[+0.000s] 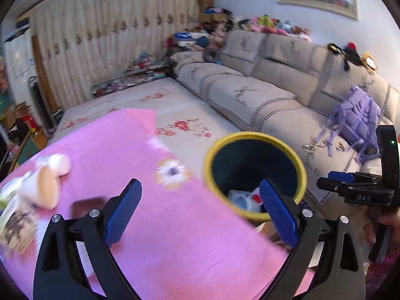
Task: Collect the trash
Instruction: 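Grasp the white foam net with the right gripper and carry it to the bin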
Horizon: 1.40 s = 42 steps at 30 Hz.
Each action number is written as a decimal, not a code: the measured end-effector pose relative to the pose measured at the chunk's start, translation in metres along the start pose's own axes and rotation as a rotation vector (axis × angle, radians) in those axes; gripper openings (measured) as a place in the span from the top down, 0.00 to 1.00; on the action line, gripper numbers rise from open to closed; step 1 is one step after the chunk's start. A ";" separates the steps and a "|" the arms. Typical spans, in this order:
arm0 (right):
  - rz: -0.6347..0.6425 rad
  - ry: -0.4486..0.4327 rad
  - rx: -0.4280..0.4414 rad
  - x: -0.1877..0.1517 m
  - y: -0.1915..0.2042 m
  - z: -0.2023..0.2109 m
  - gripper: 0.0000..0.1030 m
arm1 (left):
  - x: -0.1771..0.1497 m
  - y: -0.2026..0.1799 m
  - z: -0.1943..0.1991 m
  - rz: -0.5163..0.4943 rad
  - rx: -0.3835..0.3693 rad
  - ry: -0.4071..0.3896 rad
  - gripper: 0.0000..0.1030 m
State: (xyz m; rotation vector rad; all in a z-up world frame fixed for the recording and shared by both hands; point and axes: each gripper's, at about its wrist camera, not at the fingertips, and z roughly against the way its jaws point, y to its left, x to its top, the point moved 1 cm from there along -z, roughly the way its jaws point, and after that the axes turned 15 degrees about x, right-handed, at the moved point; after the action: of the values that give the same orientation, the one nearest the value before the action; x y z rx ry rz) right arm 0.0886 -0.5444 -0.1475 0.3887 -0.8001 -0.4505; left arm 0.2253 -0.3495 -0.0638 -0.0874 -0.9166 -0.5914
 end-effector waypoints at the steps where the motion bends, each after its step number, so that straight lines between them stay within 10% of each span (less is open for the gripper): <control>1: 0.016 0.011 0.009 0.000 0.009 -0.006 0.36 | -0.009 0.022 0.008 0.030 0.030 -0.003 0.09; 18: 0.379 0.169 0.265 -0.009 0.248 -0.116 0.36 | -0.155 0.263 0.075 0.359 0.523 0.026 0.08; 33: 0.454 0.263 0.258 -0.021 0.324 -0.201 0.37 | -0.192 0.309 0.084 0.548 0.527 0.012 0.08; 42: 0.467 0.197 0.323 -0.025 0.330 -0.180 0.82 | -0.193 0.301 0.084 0.543 0.539 -0.001 0.08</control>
State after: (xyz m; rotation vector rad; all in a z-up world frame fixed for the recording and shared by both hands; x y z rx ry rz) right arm 0.2872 -0.2258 -0.1145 0.5189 -0.7428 0.1554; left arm 0.2312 0.0154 -0.1082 0.1474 -0.9755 0.1668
